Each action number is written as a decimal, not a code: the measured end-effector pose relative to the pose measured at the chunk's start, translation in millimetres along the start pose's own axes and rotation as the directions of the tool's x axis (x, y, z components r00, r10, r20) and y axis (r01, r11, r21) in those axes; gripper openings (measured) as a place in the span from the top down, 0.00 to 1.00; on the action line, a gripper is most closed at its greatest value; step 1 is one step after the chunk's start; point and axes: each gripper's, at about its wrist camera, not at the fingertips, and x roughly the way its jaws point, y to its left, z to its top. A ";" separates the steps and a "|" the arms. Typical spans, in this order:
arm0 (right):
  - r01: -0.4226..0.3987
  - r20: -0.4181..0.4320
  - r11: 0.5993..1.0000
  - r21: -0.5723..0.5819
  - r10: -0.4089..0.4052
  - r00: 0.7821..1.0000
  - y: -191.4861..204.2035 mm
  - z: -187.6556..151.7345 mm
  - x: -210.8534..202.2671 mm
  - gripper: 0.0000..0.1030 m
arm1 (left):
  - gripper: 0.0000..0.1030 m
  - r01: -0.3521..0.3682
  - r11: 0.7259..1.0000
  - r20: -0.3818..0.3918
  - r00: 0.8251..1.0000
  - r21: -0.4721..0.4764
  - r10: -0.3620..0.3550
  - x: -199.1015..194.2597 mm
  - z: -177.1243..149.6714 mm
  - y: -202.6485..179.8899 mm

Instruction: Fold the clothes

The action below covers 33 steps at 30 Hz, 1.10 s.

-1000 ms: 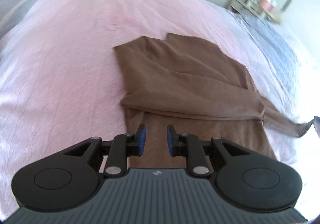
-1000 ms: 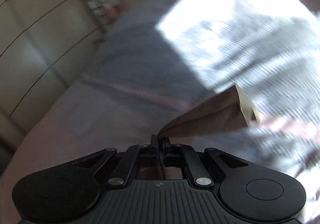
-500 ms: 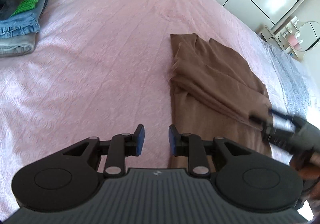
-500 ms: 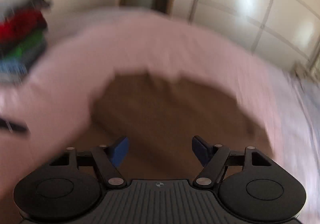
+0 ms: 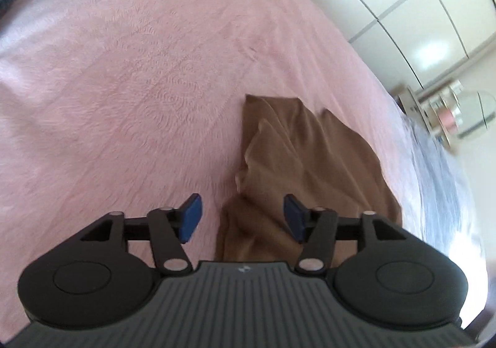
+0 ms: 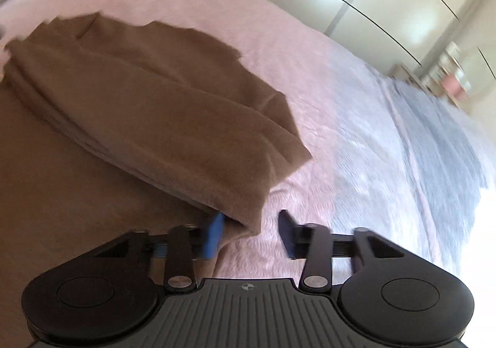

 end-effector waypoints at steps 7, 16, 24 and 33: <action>-0.003 0.050 1.000 0.005 0.003 0.999 -9.4 -5.8 9.5 1.00 | 0.99 0.050 0.992 0.056 0.997 0.119 -0.057 1.2 -4.5 -15.4; -0.040 -0.088 0.999 -0.026 0.038 0.995 -5.6 -14.4 16.5 1.00 | 0.89 -0.138 0.922 0.083 0.990 0.361 0.115 3.0 -26.7 -31.8; -0.230 0.065 0.883 0.410 0.223 0.973 -55.7 9.2 3.4 0.89 | 0.81 -0.076 0.822 0.074 0.996 0.564 0.042 6.2 -31.5 -69.3; -0.205 -0.039 0.806 0.555 0.271 0.962 -79.1 -21.1 10.1 0.27 | 0.83 -0.098 0.824 0.033 0.995 0.559 0.096 -12.5 -48.8 -50.9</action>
